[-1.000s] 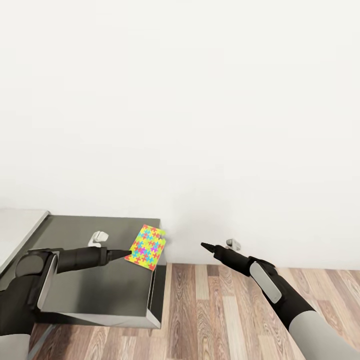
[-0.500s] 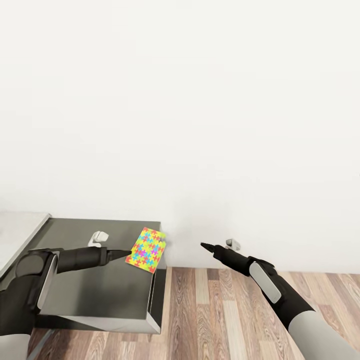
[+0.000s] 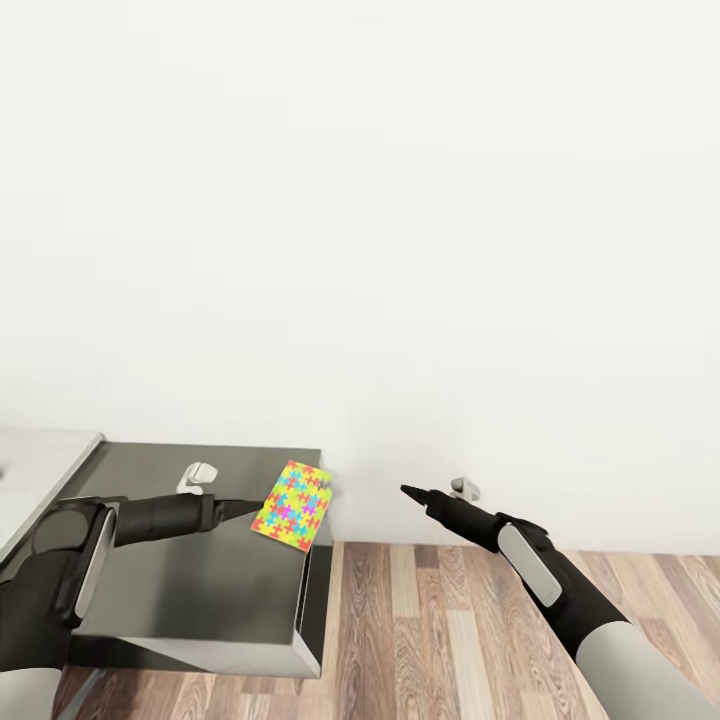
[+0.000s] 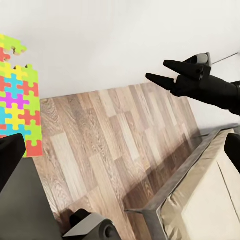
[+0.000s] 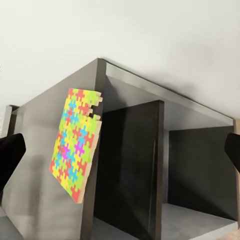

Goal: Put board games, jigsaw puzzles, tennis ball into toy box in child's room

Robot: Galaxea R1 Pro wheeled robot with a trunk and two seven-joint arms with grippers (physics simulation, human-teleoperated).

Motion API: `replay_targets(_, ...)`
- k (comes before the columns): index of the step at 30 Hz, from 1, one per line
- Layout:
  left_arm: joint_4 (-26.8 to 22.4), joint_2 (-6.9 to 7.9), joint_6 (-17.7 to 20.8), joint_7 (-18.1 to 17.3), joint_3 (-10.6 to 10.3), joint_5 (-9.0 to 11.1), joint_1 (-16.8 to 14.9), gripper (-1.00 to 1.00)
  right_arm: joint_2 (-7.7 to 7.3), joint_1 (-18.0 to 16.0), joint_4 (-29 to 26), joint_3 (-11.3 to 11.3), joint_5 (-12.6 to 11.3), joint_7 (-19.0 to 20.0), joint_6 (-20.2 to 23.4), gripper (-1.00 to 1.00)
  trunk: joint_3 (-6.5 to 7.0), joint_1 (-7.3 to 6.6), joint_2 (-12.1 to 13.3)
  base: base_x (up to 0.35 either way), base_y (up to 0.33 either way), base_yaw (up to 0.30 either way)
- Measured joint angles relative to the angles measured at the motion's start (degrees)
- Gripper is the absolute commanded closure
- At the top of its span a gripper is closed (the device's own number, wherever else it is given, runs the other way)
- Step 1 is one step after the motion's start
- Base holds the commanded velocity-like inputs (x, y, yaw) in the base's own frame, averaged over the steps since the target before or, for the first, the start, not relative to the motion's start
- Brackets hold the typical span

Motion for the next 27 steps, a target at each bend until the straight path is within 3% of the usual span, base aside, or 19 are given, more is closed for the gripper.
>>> replay_targets(15,0.00,-0.03,0.00,0.00,0.00,0.00,0.00,-1.00,0.08,0.00,0.01,0.00,0.03,0.02,-0.05,-1.00,1.42,0.01,0.00,-0.009,0.000,0.000)
replay_targets(27,0.00,-0.12,0.00,0.00,-0.05,0.00,0.00,-1.00,0.16,0.00,0.02,0.00,0.05,0.01,-0.11,-1.00,2.55,0.01,0.00,-0.133,0.000,0.000)
